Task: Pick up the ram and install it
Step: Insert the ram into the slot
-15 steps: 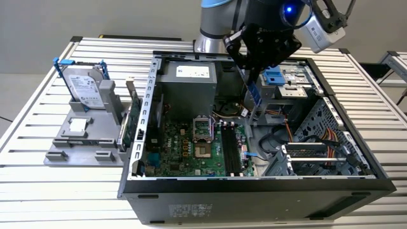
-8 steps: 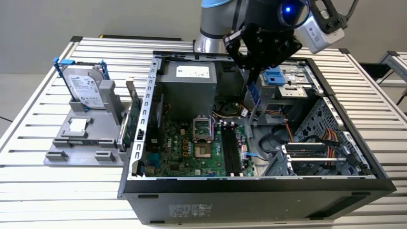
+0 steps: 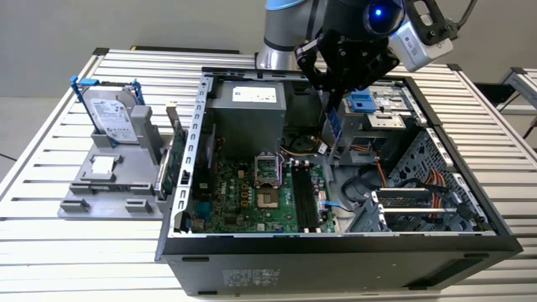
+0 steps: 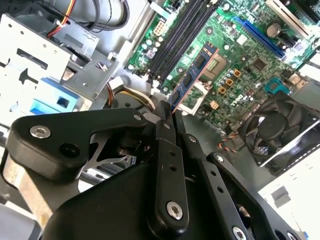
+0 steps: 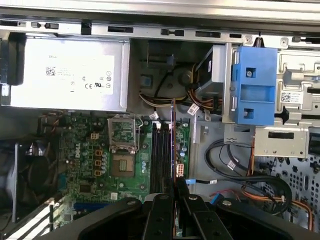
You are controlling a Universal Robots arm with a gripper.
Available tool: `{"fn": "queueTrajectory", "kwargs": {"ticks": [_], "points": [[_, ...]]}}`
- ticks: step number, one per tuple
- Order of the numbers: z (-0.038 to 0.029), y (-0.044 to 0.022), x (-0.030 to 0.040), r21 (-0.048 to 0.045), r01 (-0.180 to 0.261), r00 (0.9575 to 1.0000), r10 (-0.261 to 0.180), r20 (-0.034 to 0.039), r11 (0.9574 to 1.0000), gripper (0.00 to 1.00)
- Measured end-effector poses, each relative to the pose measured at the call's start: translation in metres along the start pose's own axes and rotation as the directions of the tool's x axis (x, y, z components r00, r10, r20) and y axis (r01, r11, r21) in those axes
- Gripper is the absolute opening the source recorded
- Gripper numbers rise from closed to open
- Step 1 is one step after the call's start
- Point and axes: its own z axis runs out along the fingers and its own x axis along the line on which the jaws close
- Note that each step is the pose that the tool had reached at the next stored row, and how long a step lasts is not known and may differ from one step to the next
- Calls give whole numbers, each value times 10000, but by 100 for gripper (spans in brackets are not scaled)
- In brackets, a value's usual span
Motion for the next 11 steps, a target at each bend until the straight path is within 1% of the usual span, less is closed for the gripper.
{"fn": "queueTrajectory", "kwargs": {"ticks": [5,11], "points": [[-1,0,0,6,-288,9996,288,11,9996,0],[0,0,0,9,-622,9981,622,26,9981,0]]}}
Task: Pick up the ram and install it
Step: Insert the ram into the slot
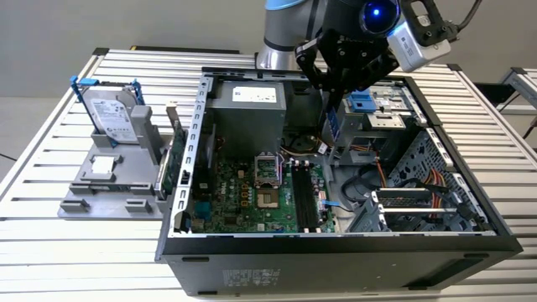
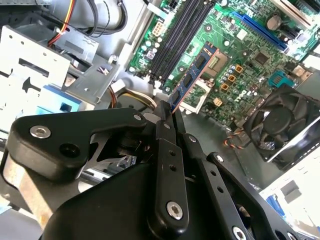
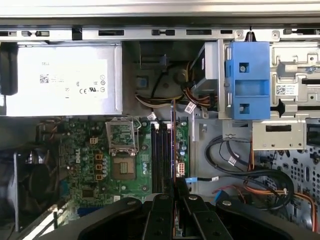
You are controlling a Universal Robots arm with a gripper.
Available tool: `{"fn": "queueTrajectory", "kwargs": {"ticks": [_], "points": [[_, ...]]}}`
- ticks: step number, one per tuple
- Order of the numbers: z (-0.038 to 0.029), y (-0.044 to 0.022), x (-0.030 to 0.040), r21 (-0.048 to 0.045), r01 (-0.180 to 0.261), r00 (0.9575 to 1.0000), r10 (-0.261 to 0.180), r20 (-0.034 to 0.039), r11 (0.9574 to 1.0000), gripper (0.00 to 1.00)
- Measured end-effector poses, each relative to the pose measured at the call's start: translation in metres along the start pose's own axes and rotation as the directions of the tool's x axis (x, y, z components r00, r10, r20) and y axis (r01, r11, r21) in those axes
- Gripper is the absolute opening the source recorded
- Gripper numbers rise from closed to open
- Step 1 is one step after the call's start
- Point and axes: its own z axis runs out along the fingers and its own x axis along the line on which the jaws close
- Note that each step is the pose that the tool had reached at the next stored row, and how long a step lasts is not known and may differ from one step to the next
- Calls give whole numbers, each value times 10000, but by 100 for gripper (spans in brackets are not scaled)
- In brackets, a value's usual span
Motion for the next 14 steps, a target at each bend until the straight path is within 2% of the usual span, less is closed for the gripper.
{"fn": "queueTrajectory", "kwargs": {"ticks": [14], "points": [[0,0,0,9,-764,9971,764,32,9971,0]]}}
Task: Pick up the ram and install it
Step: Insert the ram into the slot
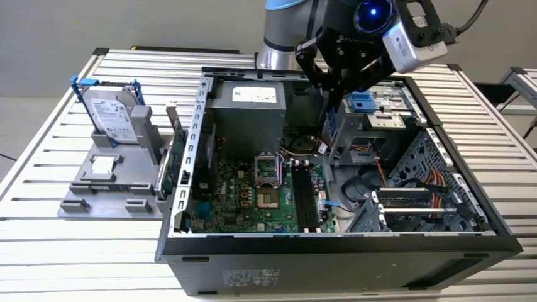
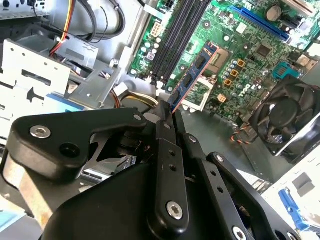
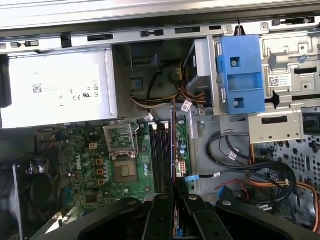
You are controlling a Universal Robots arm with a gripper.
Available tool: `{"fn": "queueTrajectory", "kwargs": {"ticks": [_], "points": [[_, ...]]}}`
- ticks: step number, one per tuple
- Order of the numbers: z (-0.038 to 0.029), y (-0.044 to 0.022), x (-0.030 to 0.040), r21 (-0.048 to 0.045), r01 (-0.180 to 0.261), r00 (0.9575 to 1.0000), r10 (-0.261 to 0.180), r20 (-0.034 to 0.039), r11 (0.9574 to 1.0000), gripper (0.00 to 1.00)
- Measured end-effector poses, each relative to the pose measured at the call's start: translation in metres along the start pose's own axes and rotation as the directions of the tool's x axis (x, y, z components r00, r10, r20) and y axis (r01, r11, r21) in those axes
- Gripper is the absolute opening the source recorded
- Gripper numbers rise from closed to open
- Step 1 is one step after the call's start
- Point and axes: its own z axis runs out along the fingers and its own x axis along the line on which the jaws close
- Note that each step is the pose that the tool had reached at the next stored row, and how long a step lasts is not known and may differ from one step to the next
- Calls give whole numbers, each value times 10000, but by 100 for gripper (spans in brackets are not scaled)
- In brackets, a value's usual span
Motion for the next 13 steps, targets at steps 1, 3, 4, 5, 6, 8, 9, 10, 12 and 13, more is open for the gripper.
{"fn": "queueTrajectory", "kwargs": {"ticks": [1,3,4,5,6,8,9,10,12,13], "points": [[0,0,0,1,-54,10000,54,2,10000,0],[0,0,0,2,-167,9999,167,7,9999,0],[0,0,0,3,-226,9997,226,9,9997,0],[0,0,0,4,-281,9996,281,11,9996,0],[0,0,0,5,-335,9994,335,14,9994,0],[0,0,0,7,-450,9990,450,18,9990,0],[0,0,0,7,-507,9987,507,21,9987,0],[0,0,0,8,-563,9984,563,23,9984,0],[0,0,0,10,-676,9977,676,28,9977,0],[0,0,0,10,-727,9973,727,30,9974,0]]}}
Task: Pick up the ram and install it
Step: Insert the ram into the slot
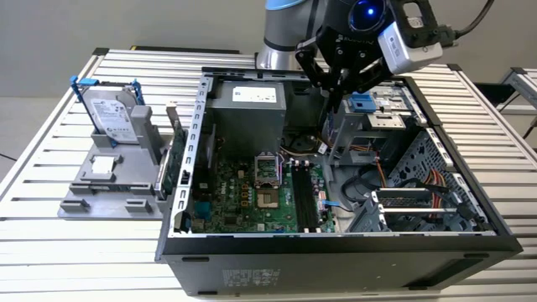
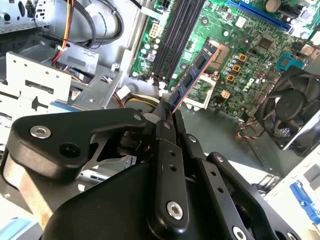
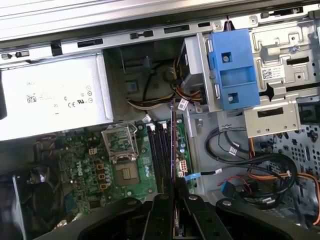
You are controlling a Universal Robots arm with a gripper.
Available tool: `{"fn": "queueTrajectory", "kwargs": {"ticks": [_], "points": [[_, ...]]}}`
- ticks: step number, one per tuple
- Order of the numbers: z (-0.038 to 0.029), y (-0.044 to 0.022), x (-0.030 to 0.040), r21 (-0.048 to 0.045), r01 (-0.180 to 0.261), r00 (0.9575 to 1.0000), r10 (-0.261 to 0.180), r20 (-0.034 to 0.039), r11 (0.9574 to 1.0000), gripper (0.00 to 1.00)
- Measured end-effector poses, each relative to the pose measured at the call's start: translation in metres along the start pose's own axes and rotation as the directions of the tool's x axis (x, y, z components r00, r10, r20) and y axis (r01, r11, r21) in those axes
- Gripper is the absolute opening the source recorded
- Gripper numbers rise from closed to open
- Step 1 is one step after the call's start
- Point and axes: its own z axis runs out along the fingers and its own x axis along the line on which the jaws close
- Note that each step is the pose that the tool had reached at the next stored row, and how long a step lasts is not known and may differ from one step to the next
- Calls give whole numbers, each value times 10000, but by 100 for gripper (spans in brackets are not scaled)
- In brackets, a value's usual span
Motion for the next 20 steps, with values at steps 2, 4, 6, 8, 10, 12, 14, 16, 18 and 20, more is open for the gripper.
{"fn": "queueTrajectory", "kwargs": {"ticks": [2,4,6,8,10,12,14,16,18,20], "points": [[0,0,0,1,-105,9999,105,4,9999,0],[0,0,0,3,-196,9998,196,8,9998,0],[0,0,0,5,-284,9996,284,12,9996,0],[0,0,0,5,-370,9993,370,16,9993,0],[0,0,0,6,-454,9990,454,19,9990,0],[0,0,0,8,-536,9986,536,22,9986,0],[0,0,0,8,-613,9981,613,26,9981,0],[0,0,0,9,-684,9977,684,29,9977,0],[0,0,0,10,-747,9972,747,31,9972,0],[0,0,0,10,-811,9967,811,34,9967,0]]}}
